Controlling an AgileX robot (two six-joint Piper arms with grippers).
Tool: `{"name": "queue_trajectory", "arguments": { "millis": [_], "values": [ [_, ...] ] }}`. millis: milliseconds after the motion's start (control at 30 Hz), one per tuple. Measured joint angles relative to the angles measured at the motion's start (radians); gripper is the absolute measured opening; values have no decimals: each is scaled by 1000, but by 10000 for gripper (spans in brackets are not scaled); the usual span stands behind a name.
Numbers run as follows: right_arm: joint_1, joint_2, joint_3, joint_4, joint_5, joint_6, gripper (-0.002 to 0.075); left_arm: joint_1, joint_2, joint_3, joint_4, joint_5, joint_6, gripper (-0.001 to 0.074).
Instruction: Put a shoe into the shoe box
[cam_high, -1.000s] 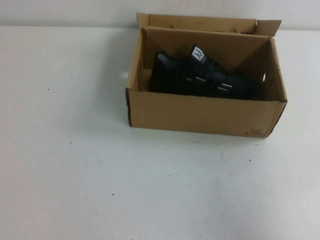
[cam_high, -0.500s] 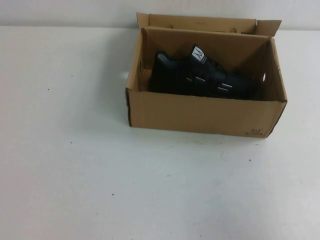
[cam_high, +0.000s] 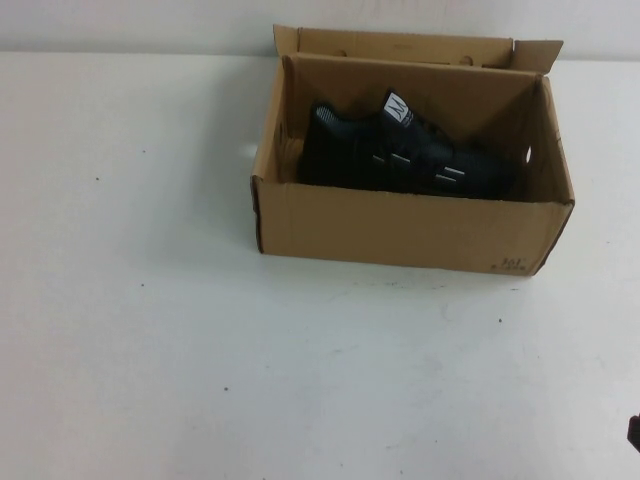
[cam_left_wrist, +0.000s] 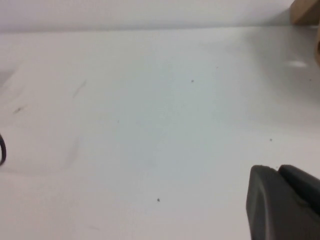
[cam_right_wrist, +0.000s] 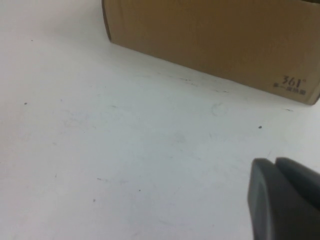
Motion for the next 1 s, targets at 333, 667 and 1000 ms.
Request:
{"name": "queue_trajectory", "arguments": {
  "millis": [333,667,1000],
  "values": [
    [0,0,0,-4,37,0,-17,0,0,95,-9,29,-114,-3],
    [0,0,0,-8,61,0,-17,0,0,95,-11,29,-116,-3],
    [0,0,0,-15,63,-2,-17,0,0,95,-11,29,-118,-3]
  ]
}}
